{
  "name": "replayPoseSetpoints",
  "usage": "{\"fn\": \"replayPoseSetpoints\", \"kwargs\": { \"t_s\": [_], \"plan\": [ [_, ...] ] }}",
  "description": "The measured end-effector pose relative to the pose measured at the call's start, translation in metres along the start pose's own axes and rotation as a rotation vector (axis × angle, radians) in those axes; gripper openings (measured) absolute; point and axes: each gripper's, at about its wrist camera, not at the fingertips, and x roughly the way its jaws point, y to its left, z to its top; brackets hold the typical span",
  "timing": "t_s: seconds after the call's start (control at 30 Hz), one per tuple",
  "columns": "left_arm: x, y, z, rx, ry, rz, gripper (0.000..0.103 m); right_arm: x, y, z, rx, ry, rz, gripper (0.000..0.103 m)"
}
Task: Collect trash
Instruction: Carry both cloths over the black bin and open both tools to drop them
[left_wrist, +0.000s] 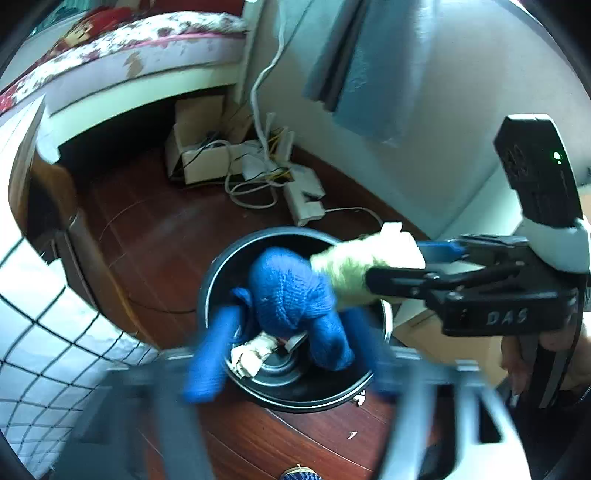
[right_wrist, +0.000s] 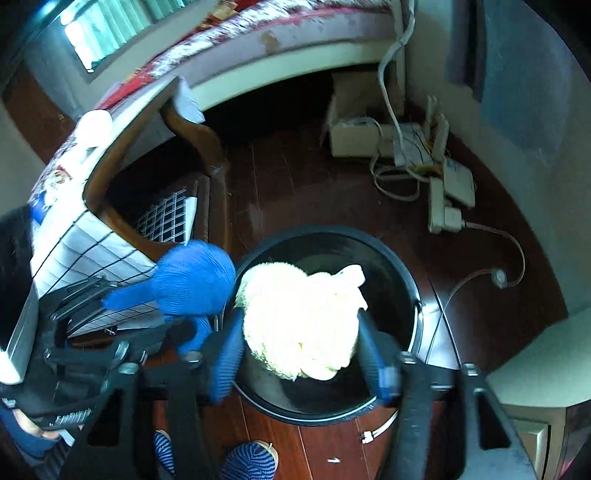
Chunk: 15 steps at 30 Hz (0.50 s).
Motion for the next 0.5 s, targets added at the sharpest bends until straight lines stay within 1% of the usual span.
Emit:
{"fn": "replayPoseSetpoints", "kwargs": {
  "t_s": [0.03,0.07,0.1,0.13,0.17,0.27,0.5],
  "plan": [
    [-0.001,0.001,-0.003,-0.01,-0.008,0.009,0.094,0.0,-0.003,-0.001,0.018,0.004,-0.012,0.098],
    [-0.002,0.003,-0.006,-0.021,-0.015,0.028,0.097,0.0,-0.008,-0.001,0.036,0.008,-0.022,0.098],
    [-0.002,0.005,-0.008,-0.032,-0.012,0.066,0.099,0.0,-0.01,-0.001,0.046,0.009,-0.037,0.099],
    [0.001,0.006,-0.009,-0.04,-0.008,0.091,0.1,0.001,-0.011,-0.001,0.049,0.012,-0.049,0.099],
    [0.0,0.007,-0.01,-0.05,-0.01,0.118,0.101,0.001,-0.011,-0.001,0.047,0.016,-0.068,0.102],
    [-0.004,0.009,-0.012,-0.058,-0.029,0.175,0.102,-0.001,-0.007,-0.002,0.025,0.016,-0.106,0.102],
    [-0.026,0.011,-0.012,-0.047,-0.08,0.223,0.102,-0.012,0.004,0.002,-0.011,-0.026,-0.117,0.102]
  ]
}}
